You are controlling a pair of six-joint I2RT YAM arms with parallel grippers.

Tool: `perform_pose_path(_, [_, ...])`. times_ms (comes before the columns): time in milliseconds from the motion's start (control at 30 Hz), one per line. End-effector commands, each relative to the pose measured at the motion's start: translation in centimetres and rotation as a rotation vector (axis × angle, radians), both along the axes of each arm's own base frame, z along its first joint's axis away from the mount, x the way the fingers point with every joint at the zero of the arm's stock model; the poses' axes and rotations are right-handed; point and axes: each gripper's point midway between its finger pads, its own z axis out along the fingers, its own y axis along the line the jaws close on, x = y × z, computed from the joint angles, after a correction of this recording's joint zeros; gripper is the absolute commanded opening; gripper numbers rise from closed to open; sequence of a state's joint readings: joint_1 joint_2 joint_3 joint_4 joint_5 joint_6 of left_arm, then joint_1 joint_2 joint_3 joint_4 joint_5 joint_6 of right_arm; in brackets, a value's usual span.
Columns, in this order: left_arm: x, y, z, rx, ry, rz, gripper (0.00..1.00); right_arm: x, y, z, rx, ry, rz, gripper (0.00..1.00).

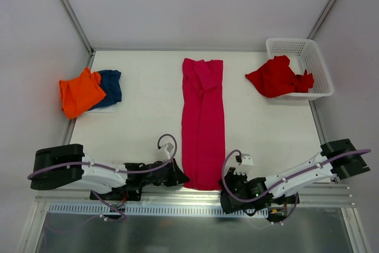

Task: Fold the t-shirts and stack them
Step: Fold the tshirt

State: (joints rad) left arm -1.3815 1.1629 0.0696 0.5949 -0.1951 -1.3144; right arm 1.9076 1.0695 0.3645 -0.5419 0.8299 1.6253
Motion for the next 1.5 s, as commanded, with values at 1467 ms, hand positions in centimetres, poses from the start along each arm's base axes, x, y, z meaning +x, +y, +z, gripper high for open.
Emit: perform_pose_path(1467, [16.1,1.5,7.1,0.348,-0.334,0.112,0.00,15.8,0.7,6.2,-0.240,-0.154,0.000,0.01])
